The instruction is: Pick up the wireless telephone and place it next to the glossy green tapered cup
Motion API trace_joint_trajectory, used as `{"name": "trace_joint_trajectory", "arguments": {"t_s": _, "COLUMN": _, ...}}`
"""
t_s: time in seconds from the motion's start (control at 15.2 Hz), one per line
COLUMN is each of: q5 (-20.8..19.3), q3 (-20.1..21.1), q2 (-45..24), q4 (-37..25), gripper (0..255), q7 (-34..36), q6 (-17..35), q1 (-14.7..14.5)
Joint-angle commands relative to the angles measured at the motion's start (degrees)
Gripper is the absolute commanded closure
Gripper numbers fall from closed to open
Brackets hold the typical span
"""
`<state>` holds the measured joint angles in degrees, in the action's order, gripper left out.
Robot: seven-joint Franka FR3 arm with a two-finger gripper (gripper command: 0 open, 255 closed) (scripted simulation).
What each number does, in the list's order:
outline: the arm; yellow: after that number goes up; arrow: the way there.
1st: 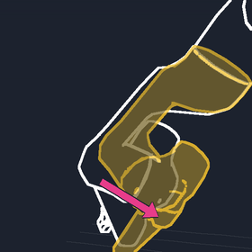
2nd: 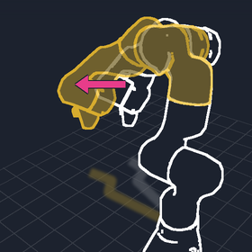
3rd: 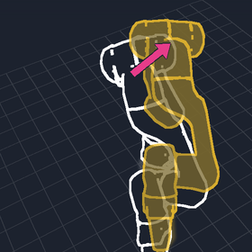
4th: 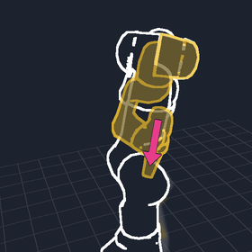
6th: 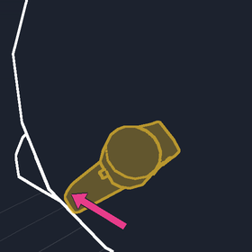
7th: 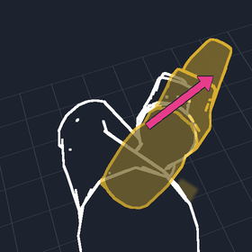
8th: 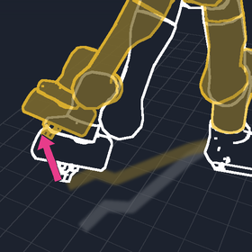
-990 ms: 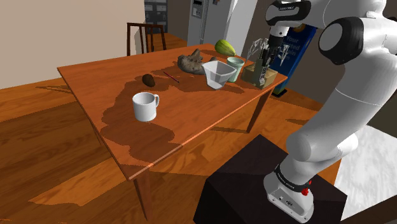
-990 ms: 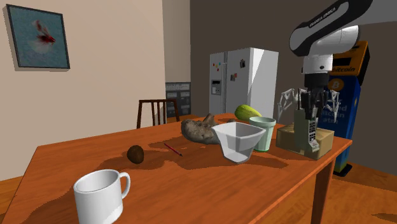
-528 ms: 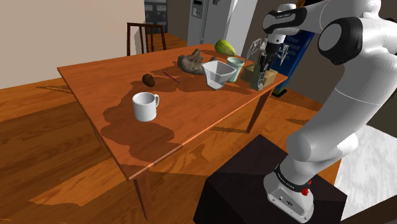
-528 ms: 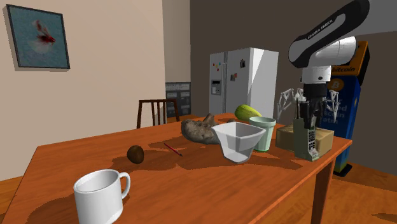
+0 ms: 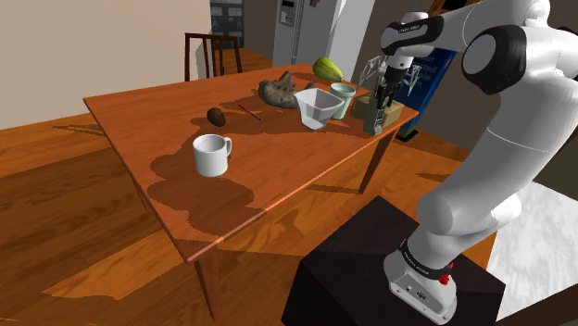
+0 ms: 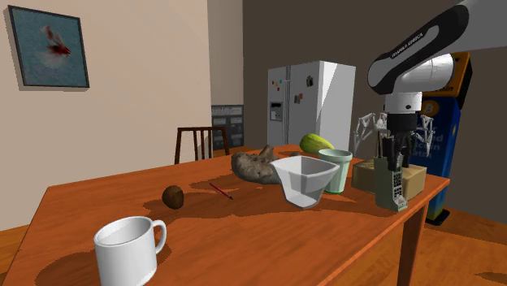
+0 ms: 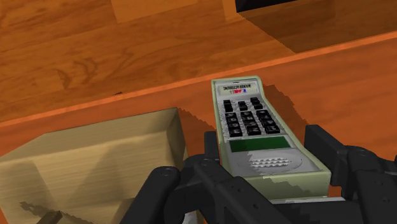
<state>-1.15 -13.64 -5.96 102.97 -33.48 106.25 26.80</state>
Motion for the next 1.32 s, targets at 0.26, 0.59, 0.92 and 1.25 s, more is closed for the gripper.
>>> {"name": "trace_joint_trajectory", "arguments": {"t_s": 0.26, "q5": 0.03, "q3": 0.13, "q2": 0.01, "q4": 0.27, "gripper": 0, "q7": -0.05, "q6": -0.03, "q1": -0.14}}
{"name": "trace_joint_trajectory", "arguments": {"t_s": 0.59, "q5": 0.05, "q3": 0.16, "q2": 0.01, "q4": -3.46, "gripper": 0, "q7": -0.05, "q6": -3.77, "q1": -0.19}}
{"name": "trace_joint_trajectory", "arguments": {"t_s": 0.92, "q5": 0.09, "q3": 0.18, "q2": -0.09, "q4": -7.04, "gripper": 0, "q7": -0.08, "q6": -7.24, "q1": -0.21}}
{"name": "trace_joint_trajectory", "arguments": {"t_s": 1.25, "q5": 0.09, "q3": 0.18, "q2": -0.09, "q4": -7.04, "gripper": 0, "q7": -0.08, "q6": -7.24, "q1": -0.21}}
